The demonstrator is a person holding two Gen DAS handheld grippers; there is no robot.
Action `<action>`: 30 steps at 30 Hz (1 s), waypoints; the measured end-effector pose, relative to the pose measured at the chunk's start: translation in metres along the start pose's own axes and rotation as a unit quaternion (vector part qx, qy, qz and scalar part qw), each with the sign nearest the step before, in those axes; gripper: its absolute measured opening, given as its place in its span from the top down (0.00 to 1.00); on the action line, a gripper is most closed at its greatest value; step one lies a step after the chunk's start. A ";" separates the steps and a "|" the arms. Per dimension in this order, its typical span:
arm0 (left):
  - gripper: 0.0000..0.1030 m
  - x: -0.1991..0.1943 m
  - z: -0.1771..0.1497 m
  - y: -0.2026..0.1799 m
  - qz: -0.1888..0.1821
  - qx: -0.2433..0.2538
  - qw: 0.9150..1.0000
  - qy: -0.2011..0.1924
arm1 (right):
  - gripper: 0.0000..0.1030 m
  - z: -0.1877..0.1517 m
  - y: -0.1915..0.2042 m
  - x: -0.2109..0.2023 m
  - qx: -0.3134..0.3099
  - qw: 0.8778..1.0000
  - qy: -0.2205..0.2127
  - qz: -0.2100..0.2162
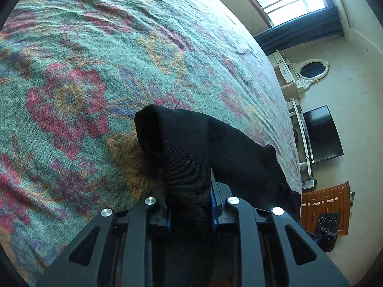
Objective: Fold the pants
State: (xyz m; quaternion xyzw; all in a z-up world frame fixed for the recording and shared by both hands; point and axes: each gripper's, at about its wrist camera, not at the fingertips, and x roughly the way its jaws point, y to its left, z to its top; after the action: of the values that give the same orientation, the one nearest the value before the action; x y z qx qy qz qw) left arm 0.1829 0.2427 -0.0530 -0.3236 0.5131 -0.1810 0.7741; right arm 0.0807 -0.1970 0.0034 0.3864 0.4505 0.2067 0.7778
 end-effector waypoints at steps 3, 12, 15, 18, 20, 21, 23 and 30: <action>0.79 -0.004 -0.001 -0.016 -0.007 0.004 1.000 -0.009 | 0.19 0.000 -0.006 -0.009 0.007 1.000 -0.012 -0.001; 0.79 -0.023 -0.002 -0.083 -0.054 0.018 0.997 -0.051 | 0.19 -0.004 -0.022 -0.024 0.026 0.999 -0.027 0.002; 0.79 -0.017 -0.008 -0.123 -0.063 0.051 0.995 -0.049 | 0.19 -0.005 -0.023 -0.030 0.027 0.999 -0.033 0.006; 0.79 -0.007 -0.015 -0.167 -0.087 0.080 0.992 -0.038 | 0.19 -0.007 -0.026 -0.036 0.031 0.999 -0.041 0.010; 0.79 0.004 -0.021 -0.197 -0.114 0.096 0.989 -0.026 | 0.19 -0.008 -0.028 -0.038 0.033 0.998 -0.046 0.012; 0.79 0.011 -0.024 -0.212 -0.125 0.107 0.986 -0.019 | 0.19 -0.008 -0.029 -0.040 0.035 0.998 -0.048 0.013; 0.79 0.031 -0.035 -0.241 -0.123 0.147 0.982 -0.003 | 0.19 -0.010 -0.032 -0.043 0.038 0.998 -0.052 0.017; 0.80 0.125 -0.081 -0.288 -0.100 0.198 0.973 0.061 | 0.19 -0.016 -0.043 -0.054 0.047 0.997 -0.061 0.019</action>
State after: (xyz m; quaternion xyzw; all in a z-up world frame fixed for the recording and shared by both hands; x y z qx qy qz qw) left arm 0.1748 -0.0675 0.0387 -0.2018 0.4780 -0.3753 0.7681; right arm 0.0388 -0.2531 -0.0062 0.4431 0.4037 0.1759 0.7809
